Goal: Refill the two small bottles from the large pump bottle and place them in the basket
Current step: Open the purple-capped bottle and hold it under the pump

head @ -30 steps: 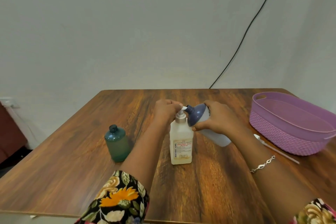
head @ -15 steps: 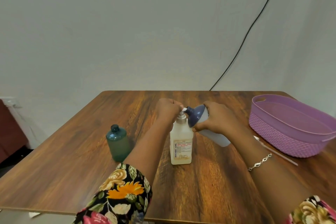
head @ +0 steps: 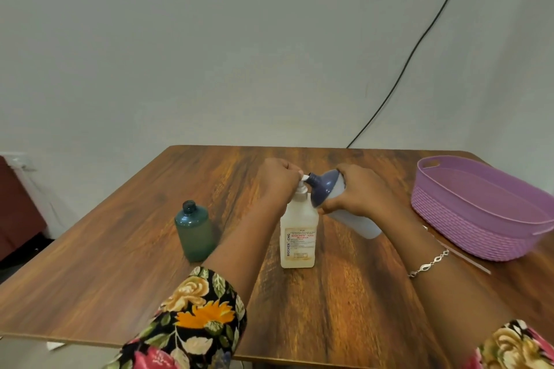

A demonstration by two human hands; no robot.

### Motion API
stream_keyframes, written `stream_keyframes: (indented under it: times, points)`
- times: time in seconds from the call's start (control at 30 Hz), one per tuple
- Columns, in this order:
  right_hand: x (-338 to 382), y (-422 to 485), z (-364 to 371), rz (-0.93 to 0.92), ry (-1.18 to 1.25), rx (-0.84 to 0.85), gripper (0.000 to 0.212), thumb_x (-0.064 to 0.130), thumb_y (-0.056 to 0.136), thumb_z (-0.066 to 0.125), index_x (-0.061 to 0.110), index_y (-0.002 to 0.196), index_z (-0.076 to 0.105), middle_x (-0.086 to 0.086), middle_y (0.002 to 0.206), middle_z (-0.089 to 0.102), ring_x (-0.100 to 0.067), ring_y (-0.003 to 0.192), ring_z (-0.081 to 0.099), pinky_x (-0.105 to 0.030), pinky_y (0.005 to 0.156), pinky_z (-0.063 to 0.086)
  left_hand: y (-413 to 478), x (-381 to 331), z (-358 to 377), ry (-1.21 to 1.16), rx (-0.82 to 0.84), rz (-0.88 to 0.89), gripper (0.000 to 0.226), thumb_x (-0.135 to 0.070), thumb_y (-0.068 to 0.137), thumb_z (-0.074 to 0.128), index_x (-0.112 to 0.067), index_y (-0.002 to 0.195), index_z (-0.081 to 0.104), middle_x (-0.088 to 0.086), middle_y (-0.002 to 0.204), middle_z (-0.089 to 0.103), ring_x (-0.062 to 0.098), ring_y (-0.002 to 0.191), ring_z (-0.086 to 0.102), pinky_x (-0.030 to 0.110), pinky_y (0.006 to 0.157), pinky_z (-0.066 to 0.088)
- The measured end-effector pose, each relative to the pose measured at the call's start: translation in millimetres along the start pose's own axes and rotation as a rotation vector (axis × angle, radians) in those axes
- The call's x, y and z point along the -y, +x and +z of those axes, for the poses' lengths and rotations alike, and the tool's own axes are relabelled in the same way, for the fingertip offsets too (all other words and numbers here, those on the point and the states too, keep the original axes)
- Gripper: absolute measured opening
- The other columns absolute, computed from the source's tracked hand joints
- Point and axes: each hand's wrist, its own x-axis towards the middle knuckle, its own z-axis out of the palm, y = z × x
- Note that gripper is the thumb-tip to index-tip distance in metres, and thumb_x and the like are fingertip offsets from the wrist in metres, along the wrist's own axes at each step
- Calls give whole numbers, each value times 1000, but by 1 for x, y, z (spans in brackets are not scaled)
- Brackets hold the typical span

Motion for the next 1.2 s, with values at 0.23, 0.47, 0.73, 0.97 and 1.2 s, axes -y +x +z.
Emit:
stream_keyframes:
  times: [0.23, 0.47, 0.73, 0.97, 1.2]
  points:
    - [3, 4, -12, -13, 17, 0, 62, 42, 58, 80, 21, 110, 53, 4, 98, 54, -13, 85, 48, -19, 54, 29, 6, -17, -5, -20, 55, -7, 14, 0, 86, 58, -4, 73, 62, 9, 82, 61, 18, 73, 57, 34, 80, 53]
    - [1, 3, -2, -12, 14, 19, 61, 38, 58, 80, 22, 109, 51, 5, 98, 50, -13, 87, 48, -22, 63, 35, -2, 4, -2, 38, -13, 84, 25, -3, 86, 59, -14, 64, 60, -1, 75, 62, 11, 70, 57, 20, 58, 45]
    - [1, 5, -11, -21, 24, 1, 52, 42, 57, 80, 27, 97, 49, 7, 90, 50, -4, 72, 43, -18, 51, 26, 7, -9, -1, 87, -25, 118, 12, -1, 86, 58, 7, 81, 66, 16, 87, 68, 15, 64, 54, 29, 61, 45]
    - [-1, 4, -1, -5, 31, 32, 62, 40, 57, 80, 21, 110, 52, 4, 97, 52, -14, 86, 49, -22, 58, 33, 0, 7, 1, 69, -47, 151, 23, -3, 85, 61, -13, 65, 63, -3, 73, 62, 5, 65, 56, 19, 56, 44]
    - [1, 3, -9, -29, 49, 11, 52, 39, 59, 79, 25, 99, 48, 6, 92, 50, -10, 80, 46, -18, 52, 26, 5, -4, -4, 109, -6, 185, 17, -3, 85, 61, -8, 69, 65, 7, 83, 67, 15, 70, 59, 32, 67, 51]
